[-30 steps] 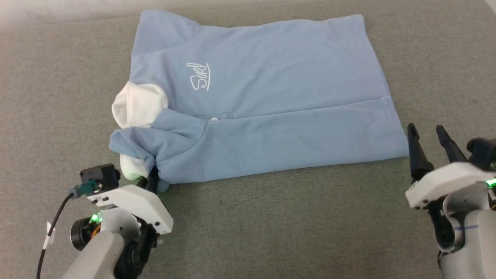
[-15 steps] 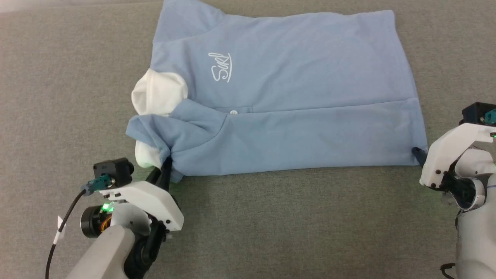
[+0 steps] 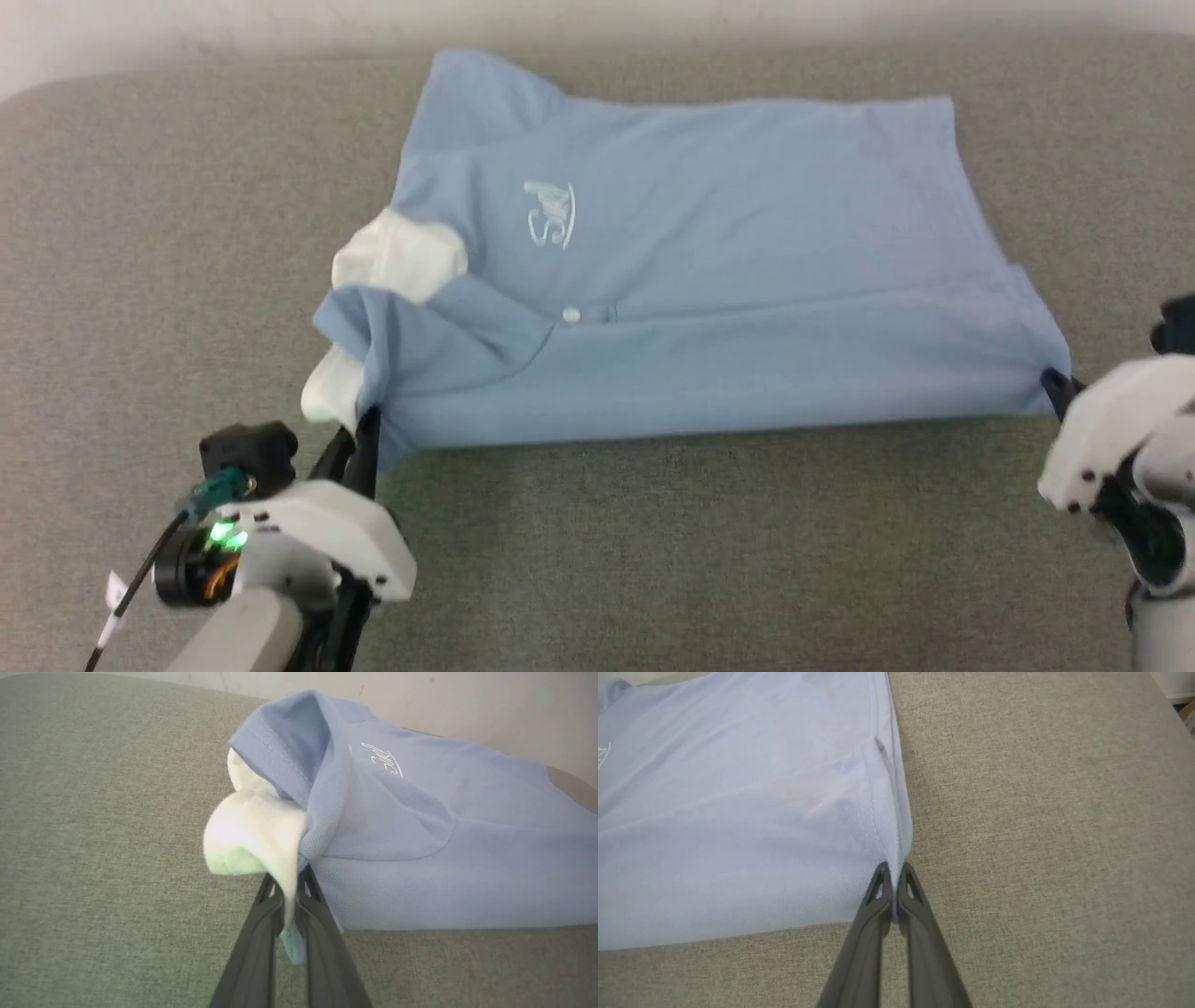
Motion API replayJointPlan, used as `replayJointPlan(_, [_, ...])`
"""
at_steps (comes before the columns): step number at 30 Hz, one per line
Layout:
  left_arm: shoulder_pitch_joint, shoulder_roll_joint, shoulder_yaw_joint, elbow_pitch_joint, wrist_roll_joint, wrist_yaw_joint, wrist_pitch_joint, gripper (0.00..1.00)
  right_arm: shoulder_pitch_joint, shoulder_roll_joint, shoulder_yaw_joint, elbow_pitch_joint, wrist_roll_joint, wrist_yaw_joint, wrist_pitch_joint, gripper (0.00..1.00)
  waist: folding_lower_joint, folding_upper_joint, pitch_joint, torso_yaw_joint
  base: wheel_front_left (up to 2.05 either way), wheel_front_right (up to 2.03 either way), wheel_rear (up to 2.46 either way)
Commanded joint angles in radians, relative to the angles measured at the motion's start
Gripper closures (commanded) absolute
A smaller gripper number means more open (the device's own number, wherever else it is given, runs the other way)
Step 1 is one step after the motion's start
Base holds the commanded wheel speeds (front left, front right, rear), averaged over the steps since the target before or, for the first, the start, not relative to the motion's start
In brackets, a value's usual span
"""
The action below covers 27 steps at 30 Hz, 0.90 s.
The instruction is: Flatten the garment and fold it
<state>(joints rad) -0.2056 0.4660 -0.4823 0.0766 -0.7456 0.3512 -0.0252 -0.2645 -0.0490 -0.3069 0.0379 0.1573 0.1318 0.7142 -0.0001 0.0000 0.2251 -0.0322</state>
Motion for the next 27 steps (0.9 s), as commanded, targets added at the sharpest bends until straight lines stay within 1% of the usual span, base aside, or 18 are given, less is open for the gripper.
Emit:
replayJointPlan(1, [0.02,0.013,0.002,-0.011,0.007,0.012,0.005,1.0,0.022,-0.001,-0.005,-0.014,0.006,-0.001,0.004,1.0,0.0001,0.0,-0.025,0.004,0.0,0.0,0.0])
replayJointPlan(6, [0.126,0.075,-0.005,-0.13,-0.001,0.077,0.089,1.0,0.139,-0.001,-0.038,-0.106,0.038,-0.001,0.04,1.0,0.0001,0.0,-0.039,0.004,0.0,0.0,0.0])
replayJointPlan(8, [0.166,0.089,-0.011,-0.171,-0.011,0.097,0.122,1.0,0.178,-0.001,-0.052,-0.111,0.05,-0.001,0.054,1.0,0.0001,0.0,-0.039,0.005,0.0,0.0,0.0])
replayJointPlan(11, [0.209,0.096,-0.018,-0.2,-0.031,0.113,0.156,1.0,0.226,-0.001,-0.057,-0.094,0.053,-0.001,0.061,1.0,0.0001,0.0,-0.034,0.007,0.0,0.0,0.0])
replayJointPlan(15, [0.23,0.091,-0.032,-0.174,-0.051,0.11,0.179,1.0,0.251,-0.001,-0.045,-0.029,0.054,-0.001,0.015,1.0,0.0001,0.0,-0.018,0.006,0.0,0.0,0.0])
replayJointPlan(23, [0.192,0.047,-0.047,-0.074,-0.075,0.055,0.164,1.0,0.224,-0.001,-0.016,0.132,0.059,-0.001,-0.09,1.0,0.0001,0.0,0.0,-0.002,0.0,0.0,0.0])
replayJointPlan(24, [0.188,0.04,-0.045,-0.067,-0.08,0.051,0.159,0.72,0.22,-0.001,-0.016,0.143,0.067,-0.001,-0.103,1.0,0.0001,0.0,-0.002,-0.003,0.0,0.0,0.0])
replayJointPlan(25, [0.186,0.034,-0.043,-0.061,-0.082,0.048,0.153,0.23,0.219,-0.001,-0.015,0.151,0.073,-0.001,-0.117,0.8,0.0001,0.0,-0.007,-0.004,0.0,0.0,0.0])
replayJointPlan(26, [0.185,0.031,-0.043,-0.056,-0.084,0.046,0.15,0.0,0.22,-0.001,-0.013,0.154,0.078,-0.001,-0.131,0.38,0.0001,0.0,-0.013,-0.004,0.0,0.0,0.0])
replayJointPlan(27, [0.184,0.029,-0.041,-0.055,-0.086,0.044,0.146,0.0,0.224,-0.001,-0.011,0.153,0.083,-0.001,-0.146,0.0,0.0001,0.0,-0.019,-0.004,0.0,0.0,0.0])
